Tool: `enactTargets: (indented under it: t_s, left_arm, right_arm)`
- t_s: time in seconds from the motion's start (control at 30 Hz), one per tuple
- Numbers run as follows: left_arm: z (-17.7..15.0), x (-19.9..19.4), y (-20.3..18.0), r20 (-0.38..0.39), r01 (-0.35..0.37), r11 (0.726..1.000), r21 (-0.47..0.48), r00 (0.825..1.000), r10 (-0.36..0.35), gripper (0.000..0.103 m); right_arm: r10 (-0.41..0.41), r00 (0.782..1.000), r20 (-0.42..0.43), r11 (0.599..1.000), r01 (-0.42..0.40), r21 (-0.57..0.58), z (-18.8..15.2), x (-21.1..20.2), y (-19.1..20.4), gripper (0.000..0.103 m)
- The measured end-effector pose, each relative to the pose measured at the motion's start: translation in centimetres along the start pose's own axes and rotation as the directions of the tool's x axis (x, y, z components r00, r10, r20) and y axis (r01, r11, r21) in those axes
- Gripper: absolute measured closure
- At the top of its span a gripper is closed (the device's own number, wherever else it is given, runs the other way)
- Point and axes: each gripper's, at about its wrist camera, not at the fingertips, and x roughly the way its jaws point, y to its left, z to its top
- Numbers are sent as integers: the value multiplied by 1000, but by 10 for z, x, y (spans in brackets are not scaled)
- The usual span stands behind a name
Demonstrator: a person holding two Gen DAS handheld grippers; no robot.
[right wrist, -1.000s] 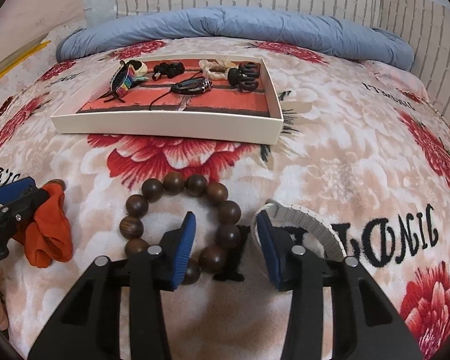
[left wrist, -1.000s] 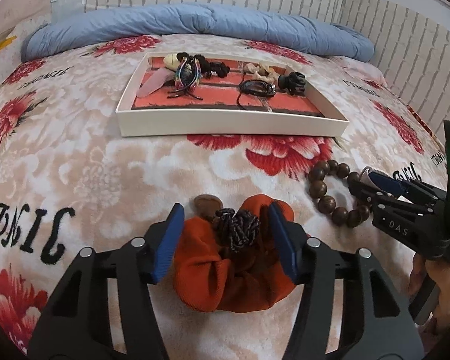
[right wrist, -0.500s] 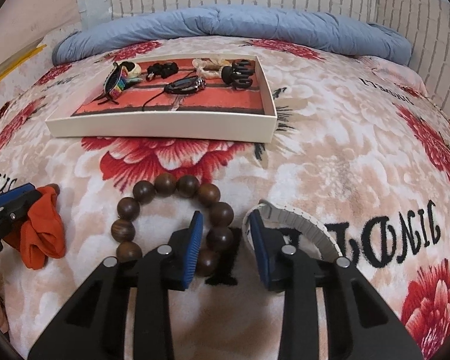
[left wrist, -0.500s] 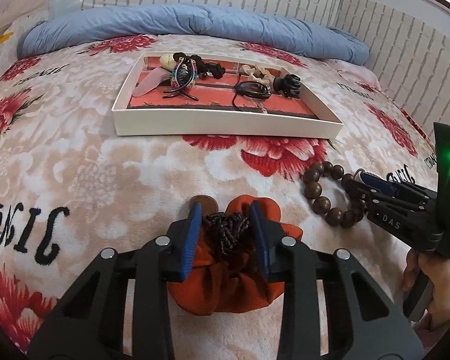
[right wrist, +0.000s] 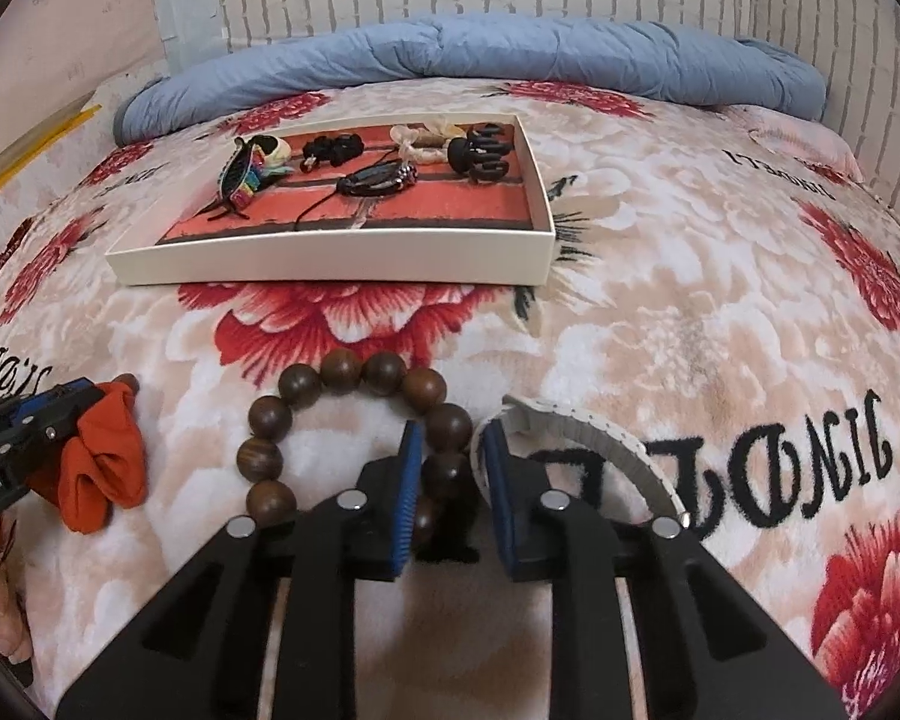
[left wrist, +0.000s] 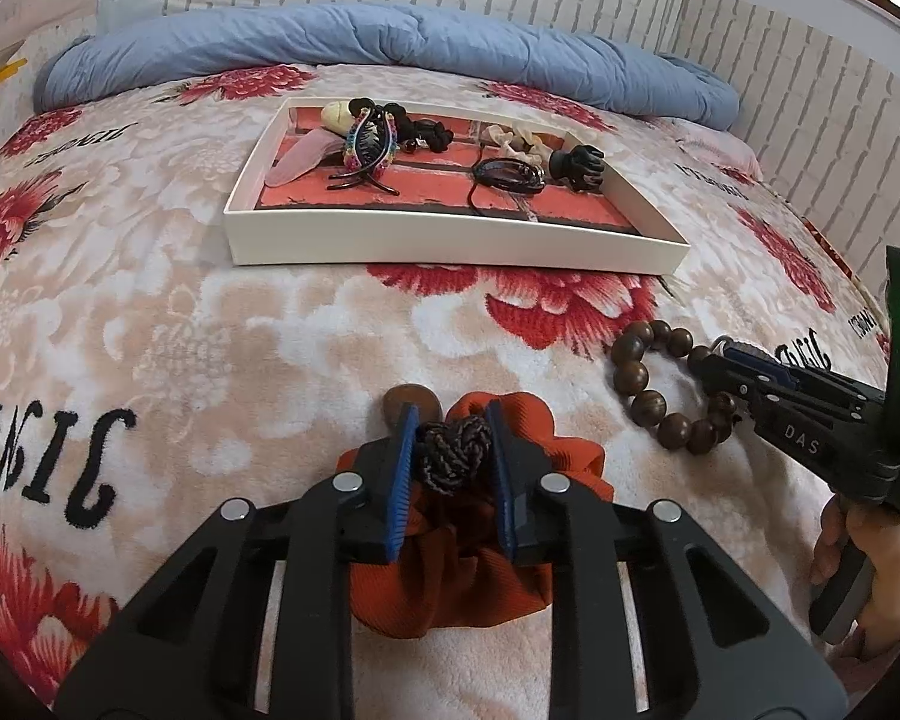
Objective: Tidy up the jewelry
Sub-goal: 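Lift both held items off the bed cover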
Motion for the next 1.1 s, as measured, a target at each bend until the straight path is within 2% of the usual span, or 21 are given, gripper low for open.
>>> enactTargets:
  t_s: [0.37,0.67,0.77,0.9,1.1]
  left_arm:
    - [-1,-2,3,2,12,1000,-8,1000,-12,82]
    - [-2,-1,4,3,16,1000,-12,1000,-16,82]
    - [-3,-1,5,2,23,1000,-18,1000,-23,82]
    - [-3,-1,6,3,25,999,-20,1000,-25,82]
    - [-3,-2,7,1,24,1000,-20,1000,-24,81]
  right_arm:
    - [-11,999,-30,1000,11,-17,0,4,4,81]
    - [-9,1000,21,999,10,-42,8,-16,13,79]
    - [2,1000,9,999,-2,-45,7,-12,18,79]
    - [-40,999,-22,999,39,-25,4,0,16,79]
    - [-28,999,-45,999,26,-35,4,11,12,79]
